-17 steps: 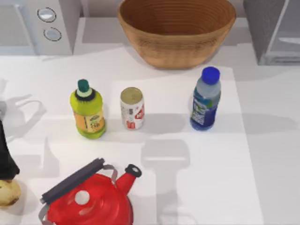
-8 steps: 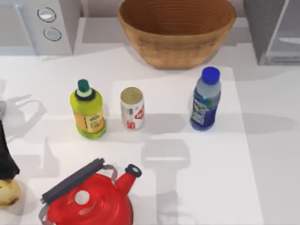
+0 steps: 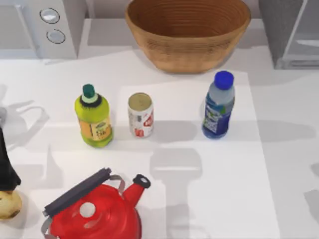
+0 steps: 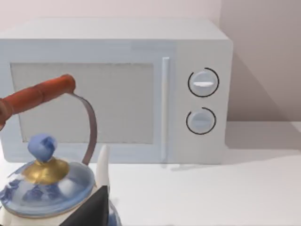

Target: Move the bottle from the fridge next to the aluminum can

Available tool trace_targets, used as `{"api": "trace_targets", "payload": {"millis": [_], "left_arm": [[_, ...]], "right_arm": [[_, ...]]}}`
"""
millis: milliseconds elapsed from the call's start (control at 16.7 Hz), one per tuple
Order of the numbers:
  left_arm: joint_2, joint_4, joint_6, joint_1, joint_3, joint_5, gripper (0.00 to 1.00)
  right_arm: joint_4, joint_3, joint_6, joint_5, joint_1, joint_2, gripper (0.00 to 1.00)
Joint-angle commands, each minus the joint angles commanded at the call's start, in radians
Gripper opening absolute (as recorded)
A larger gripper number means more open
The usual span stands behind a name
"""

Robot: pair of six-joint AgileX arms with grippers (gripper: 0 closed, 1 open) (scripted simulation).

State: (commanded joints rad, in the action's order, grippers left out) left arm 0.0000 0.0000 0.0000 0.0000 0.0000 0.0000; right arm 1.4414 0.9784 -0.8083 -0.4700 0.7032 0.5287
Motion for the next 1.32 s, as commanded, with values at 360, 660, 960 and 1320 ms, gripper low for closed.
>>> {"api": "trace_targets", "payload": {"millis": [360,660,960,1320], "left_arm": [[0.000,0.000,0.000,0.000,0.000,0.000,1.00],[0.000,0.000,0.000,0.000,0.000,0.000,1.00],[0.000,0.000,0.000,0.000,0.000,0.000,1.00],[0.000,0.000,0.000,0.000,0.000,0.000,1.00]], "right_arm": [[0.018,0.198,-0.741,-0.274,0.617,0.711,1.00],[0.040,0.315,-1.117,-0.420,0.973,1.129,1.00],[0.051,0.359,-1.245,-0.476,1.106,1.291,1.00],[0.049,0.357,-1.245,-0.475,1.103,1.291,1.00]]}}
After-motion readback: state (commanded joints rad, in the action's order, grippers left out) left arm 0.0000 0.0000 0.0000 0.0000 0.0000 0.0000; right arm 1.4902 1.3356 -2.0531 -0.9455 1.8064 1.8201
